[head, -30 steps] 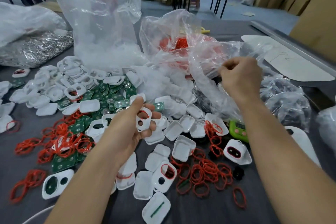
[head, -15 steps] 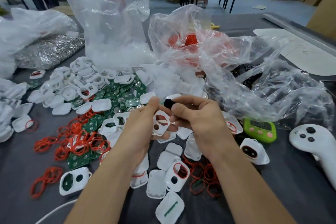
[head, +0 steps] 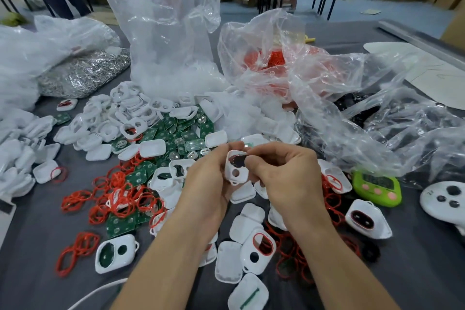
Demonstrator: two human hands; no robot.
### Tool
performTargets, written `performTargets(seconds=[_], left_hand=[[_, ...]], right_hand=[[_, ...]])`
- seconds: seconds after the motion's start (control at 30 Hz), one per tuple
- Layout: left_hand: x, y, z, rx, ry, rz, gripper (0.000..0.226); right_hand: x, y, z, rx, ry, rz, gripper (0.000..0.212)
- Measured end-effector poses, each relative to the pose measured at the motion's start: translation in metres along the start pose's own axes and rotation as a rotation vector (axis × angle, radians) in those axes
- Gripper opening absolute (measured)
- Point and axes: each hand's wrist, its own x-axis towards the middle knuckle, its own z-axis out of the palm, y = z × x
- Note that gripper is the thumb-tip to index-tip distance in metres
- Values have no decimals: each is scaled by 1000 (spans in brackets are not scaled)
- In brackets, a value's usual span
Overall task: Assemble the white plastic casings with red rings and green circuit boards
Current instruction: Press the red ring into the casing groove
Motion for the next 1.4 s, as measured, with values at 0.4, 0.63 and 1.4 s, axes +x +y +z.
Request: performTargets(seconds=[0.4, 0.63, 1.4], left_hand=[[-1, -2, -1, -96, -331, 15, 59], [-7, -2, 8, -74, -255, 44, 45], [-8, -8, 8, -85, -251, 139, 48]], right_hand=[[-5, -1, 6, -170, 226, -124, 18], [-4, -1, 4, -209, 196, -123, 17], [-1, 3, 8, -109, 85, -49, 10]])
